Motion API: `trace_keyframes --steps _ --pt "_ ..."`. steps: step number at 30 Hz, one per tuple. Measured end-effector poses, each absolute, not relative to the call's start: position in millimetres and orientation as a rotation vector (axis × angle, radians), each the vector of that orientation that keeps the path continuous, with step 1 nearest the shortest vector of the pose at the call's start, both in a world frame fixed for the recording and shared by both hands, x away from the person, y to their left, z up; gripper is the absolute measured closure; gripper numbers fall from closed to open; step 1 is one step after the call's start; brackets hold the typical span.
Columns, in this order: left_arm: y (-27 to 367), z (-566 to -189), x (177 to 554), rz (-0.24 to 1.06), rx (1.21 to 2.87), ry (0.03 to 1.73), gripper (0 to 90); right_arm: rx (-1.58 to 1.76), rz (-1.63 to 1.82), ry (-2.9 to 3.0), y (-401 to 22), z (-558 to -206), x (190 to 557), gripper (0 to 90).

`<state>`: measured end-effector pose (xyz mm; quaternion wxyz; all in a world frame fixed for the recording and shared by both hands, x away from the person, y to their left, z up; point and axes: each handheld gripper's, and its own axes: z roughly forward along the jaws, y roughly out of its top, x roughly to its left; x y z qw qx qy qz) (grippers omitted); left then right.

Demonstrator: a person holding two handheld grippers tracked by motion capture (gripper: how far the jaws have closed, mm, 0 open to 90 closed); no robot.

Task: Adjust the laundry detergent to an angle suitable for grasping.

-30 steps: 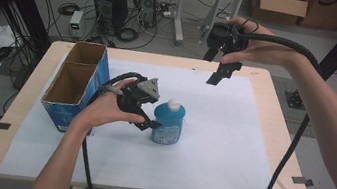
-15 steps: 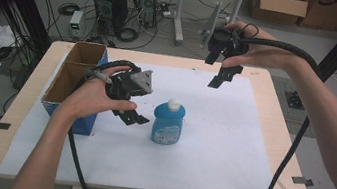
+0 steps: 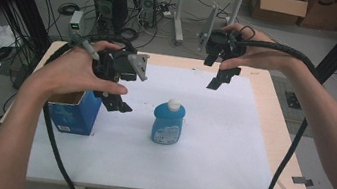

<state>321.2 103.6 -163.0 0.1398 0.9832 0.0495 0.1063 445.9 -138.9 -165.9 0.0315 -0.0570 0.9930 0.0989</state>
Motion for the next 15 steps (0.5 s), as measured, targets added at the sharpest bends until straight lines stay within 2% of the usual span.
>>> trace_keyframes --steps 9,15 --pt "105.0 -117.1 314.5 0.230 2.970 0.105 17.4 -0.176 0.287 3.058 -136.6 -168.2 446.7 17.1" --pt "103.5 -102.0 310.1 0.218 3.016 0.089 17.4 -0.169 0.273 3.057 -136.6 -171.6 447.8 17.2"
